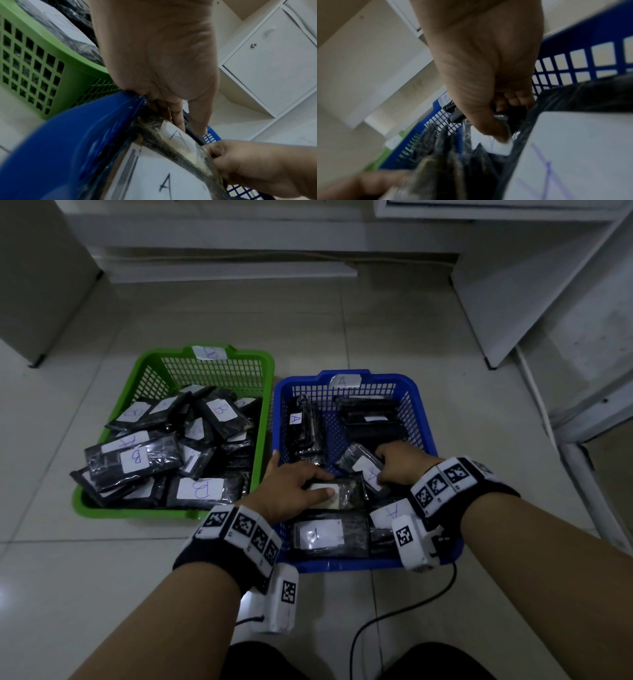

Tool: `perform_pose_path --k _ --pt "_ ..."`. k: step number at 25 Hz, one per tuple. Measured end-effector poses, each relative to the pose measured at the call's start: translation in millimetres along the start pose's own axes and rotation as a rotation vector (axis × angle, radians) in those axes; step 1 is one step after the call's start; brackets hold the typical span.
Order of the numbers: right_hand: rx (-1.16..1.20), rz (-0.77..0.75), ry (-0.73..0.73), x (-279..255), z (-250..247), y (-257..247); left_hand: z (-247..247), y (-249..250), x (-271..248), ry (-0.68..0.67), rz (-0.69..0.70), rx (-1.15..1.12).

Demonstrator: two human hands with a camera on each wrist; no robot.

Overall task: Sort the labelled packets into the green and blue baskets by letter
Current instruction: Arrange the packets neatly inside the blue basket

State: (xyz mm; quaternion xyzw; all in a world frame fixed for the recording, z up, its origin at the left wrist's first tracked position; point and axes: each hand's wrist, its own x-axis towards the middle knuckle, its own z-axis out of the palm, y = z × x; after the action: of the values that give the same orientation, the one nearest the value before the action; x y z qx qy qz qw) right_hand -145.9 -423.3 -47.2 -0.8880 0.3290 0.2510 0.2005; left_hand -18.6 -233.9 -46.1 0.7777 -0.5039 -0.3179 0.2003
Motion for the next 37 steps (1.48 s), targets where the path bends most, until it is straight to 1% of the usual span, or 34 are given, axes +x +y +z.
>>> perform_pose_path --k 3,7,9,10,12,14,17,19,20,21,23,24,25,26,27,29,30,32,34,35,37 --pt "0.048 0.002 -0.001 -9.2 -8.5 -1.0 -0.4 -0.3 -1.0 0.008 -0.014 -0.01" --pt "-0.047 -0.013 0.071 -19.2 -18.9 -0.5 -0.8 3.2 -2.0 0.003 -0.023 -0.011" --pt "0.03 -0.049 0.073 -18.6 -20.9 -0.1 -0.5 5.1 -1.0 -0.003 -0.026 0.005" --pt "0.096 -0.068 0.061 -17.0 -19.4 -0.7 -0.2 5.5 -0.6 -0.005 -0.03 0.013" --pt "0.238 -0.095 -0.008 -13.7 -11.5 -2.5 0.6 5.8 -0.2 -0.004 -0.04 0.019" --pt "0.325 -0.101 -0.063 -9.0 -2.0 -4.7 0.9 6.3 0.0 -0.004 -0.047 0.023" --pt "0.348 -0.077 -0.07 -4.5 -0.3 -5.9 0.0 6.0 0.4 -0.006 -0.052 0.009" --pt "0.326 -0.091 -0.065 -4.4 -6.9 -5.1 -0.3 6.1 0.5 -0.017 -0.051 -0.001" --pt "0.332 -0.122 -0.006 -4.0 -10.4 -5.2 -0.6 6.0 0.1 -0.021 -0.05 -0.005" --pt "0.352 -0.154 0.106 -4.5 -13.9 -6.0 -0.9 5.9 -0.6 -0.02 -0.048 -0.008" --pt "0.342 -0.175 0.403 -2.0 -22.2 -8.1 -1.6 4.5 -1.1 -0.011 -0.044 -0.02" --pt "0.263 -0.169 0.531 2.6 -25.4 -6.7 -1.4 4.5 -1.1 -0.011 -0.044 -0.026" --pt "0.166 -0.157 0.596 8.9 -28.8 -4.7 -2.0 5.1 -1.5 -0.014 -0.044 -0.03" --pt "0.1 -0.144 0.595 15.4 -32.0 -2.3 -1.9 5.8 -1.7 -0.02 -0.047 -0.032" --pt "0.074 -0.142 0.542 21.7 -36.0 -0.9 -2.3 6.7 -2.0 -0.024 -0.053 -0.036" --pt "0.075 -0.154 0.381 29.8 -43.8 -1.4 -3.9 9.8 -2.3 -0.039 -0.085 -0.035" --pt "0.091 -0.151 0.34 32.6 -46.2 -2.6 -5.3 11.4 -0.9 -0.045 -0.107 -0.009" --pt "0.176 -0.112 0.345 35.0 -48.0 -2.6 -10.6 17.2 7.2 -0.015 -0.142 0.087" --pt "0.221 -0.064 0.327 33.7 -48.6 0.0 -21.3 27.9 20.4 0.086 -0.156 0.132" --pt "0.238 -0.051 0.31 32.9 -49.5 2.9 -27.4 35.1 29.0 0.116 -0.167 0.107" --pt "0.285 -0.065 0.318 33.7 -54.2 10.1 -37.7 45.6 52.4 0.12 -0.232 -0.054"
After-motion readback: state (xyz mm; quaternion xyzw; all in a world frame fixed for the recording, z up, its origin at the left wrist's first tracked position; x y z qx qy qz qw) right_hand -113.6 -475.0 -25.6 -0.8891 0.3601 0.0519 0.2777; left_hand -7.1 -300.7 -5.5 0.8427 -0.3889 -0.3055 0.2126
